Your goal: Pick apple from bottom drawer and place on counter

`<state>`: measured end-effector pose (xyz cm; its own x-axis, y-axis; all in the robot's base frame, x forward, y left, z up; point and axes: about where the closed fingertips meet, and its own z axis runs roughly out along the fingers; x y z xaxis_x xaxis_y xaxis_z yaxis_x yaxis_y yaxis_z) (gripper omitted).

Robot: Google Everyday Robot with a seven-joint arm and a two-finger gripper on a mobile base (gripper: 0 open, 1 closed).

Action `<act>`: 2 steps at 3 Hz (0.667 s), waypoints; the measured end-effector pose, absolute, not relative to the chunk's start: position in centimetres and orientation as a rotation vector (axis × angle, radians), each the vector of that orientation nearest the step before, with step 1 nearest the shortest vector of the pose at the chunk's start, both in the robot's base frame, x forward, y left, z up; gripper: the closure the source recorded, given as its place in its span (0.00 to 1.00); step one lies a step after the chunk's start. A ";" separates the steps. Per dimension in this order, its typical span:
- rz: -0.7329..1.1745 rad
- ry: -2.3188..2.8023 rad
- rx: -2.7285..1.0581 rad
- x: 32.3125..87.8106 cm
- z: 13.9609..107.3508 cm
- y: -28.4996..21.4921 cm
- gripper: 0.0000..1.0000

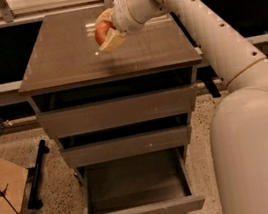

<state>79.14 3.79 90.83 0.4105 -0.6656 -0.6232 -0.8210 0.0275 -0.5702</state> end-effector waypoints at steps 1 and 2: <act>0.233 1.423 -1.596 81.5 89.7 2.7 0.92; 0.333 1.572 -1.399 83.7 87.2 0.5 0.66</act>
Offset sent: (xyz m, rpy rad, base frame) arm 0.0633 -0.0620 -0.0472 0.2556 0.2535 -0.3553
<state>83.66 0.50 87.24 0.1291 -0.6094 -0.7823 -0.8741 0.3026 -0.3800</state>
